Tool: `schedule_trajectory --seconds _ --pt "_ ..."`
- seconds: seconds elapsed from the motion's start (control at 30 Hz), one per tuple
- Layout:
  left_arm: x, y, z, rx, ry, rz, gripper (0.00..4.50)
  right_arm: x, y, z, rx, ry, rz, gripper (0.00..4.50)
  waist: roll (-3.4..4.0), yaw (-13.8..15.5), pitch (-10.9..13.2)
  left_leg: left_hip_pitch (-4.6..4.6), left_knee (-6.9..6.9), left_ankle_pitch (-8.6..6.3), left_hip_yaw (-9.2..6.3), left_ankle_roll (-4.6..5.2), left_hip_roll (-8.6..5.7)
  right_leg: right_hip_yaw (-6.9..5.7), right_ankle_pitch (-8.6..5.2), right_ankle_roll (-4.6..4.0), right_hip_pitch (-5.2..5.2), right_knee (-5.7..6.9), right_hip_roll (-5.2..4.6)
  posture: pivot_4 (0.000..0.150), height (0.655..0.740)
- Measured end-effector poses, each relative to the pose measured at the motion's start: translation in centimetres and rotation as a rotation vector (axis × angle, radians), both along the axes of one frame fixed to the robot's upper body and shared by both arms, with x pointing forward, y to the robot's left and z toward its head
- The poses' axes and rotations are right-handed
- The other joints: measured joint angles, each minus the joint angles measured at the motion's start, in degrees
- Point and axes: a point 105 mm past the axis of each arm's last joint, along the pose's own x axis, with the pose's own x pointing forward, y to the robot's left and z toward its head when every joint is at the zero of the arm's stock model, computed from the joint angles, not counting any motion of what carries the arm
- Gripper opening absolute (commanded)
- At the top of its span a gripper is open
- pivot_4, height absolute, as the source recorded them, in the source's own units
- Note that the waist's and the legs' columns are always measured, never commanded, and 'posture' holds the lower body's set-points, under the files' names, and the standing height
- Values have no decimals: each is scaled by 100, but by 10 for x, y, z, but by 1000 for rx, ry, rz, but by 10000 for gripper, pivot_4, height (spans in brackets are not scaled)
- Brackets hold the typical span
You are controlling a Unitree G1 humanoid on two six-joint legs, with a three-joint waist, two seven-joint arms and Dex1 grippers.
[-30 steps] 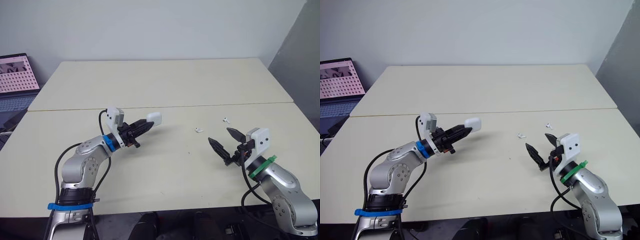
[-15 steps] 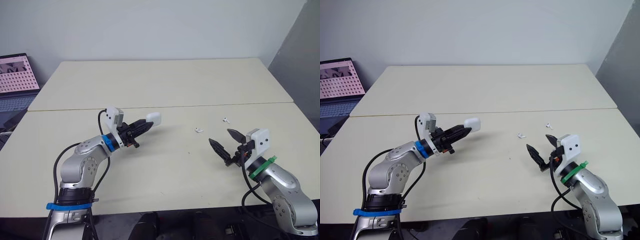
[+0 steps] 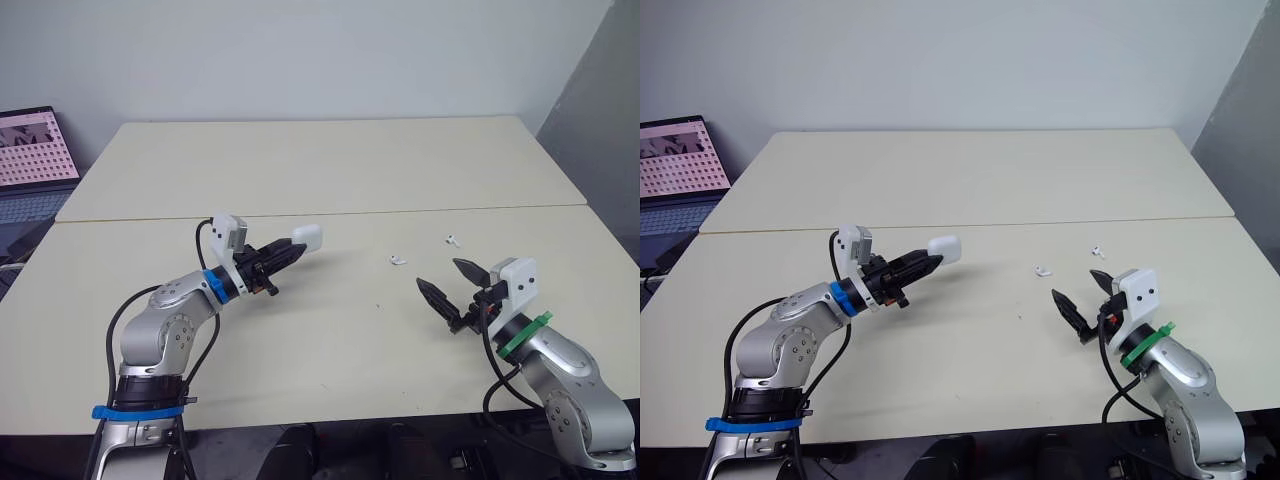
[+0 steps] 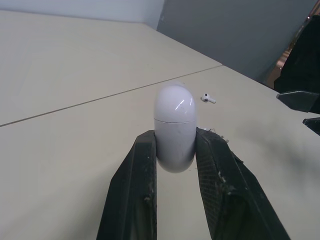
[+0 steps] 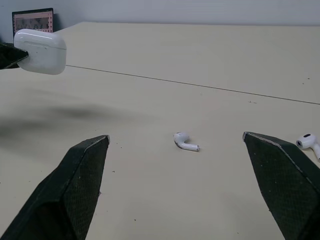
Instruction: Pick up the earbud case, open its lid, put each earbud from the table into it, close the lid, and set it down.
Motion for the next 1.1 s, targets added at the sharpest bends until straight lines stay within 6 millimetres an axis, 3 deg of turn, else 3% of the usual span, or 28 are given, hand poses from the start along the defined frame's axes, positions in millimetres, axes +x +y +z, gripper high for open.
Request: schedule_trajectory --seconds 1.1 --pt "-2 -1 1 0 -3 -20 7415 1 1 2 0 0 10 44731 0 2 0 -2 -2 0 -1 0 1 -3 -4 -2 0 -4 -2 1500 7400"
